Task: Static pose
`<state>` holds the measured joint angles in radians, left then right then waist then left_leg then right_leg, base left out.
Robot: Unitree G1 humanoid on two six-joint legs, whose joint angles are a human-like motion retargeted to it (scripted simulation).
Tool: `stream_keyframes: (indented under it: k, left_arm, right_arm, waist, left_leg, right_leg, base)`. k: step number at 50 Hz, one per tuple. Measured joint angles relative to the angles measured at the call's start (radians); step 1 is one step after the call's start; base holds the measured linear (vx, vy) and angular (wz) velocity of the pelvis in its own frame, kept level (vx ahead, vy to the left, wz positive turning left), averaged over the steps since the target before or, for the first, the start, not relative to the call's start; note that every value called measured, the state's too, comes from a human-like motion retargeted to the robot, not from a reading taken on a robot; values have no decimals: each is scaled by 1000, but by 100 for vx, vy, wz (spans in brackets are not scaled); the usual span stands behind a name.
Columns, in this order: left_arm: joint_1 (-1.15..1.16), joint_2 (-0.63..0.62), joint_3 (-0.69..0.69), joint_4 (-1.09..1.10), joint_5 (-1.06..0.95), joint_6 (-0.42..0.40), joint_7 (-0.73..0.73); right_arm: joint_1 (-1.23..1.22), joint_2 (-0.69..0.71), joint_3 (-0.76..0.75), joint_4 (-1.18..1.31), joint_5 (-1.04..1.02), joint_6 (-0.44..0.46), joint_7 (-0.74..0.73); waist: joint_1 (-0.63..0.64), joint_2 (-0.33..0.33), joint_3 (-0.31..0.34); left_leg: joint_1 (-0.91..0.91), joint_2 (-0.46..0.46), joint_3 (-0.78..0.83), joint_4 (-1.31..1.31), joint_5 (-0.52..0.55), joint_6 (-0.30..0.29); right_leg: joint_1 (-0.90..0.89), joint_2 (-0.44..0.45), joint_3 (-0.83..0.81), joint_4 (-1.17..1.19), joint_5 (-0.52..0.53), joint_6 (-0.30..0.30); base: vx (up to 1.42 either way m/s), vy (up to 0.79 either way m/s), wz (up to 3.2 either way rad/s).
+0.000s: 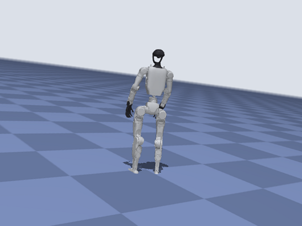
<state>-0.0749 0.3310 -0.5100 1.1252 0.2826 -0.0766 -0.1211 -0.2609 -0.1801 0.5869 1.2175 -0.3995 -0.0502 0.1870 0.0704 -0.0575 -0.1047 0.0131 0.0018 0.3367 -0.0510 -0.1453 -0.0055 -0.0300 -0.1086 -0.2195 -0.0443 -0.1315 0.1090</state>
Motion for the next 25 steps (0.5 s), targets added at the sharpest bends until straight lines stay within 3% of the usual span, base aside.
stream_keyframes:
  k: [25]
  left_arm:
    - [5, -15, 33, -27, -22, -9, -12]
  right_arm:
    - [11, -11, -65, 5, 7, 6, 0]
  waist:
    - [-10, 11, 7]
  left_leg:
    - [8, 1, -12, 0, -5, -5]
  right_leg:
    - [19, 0, -23, 0, 5, 1]
  base:
    - [0, 0, 0]
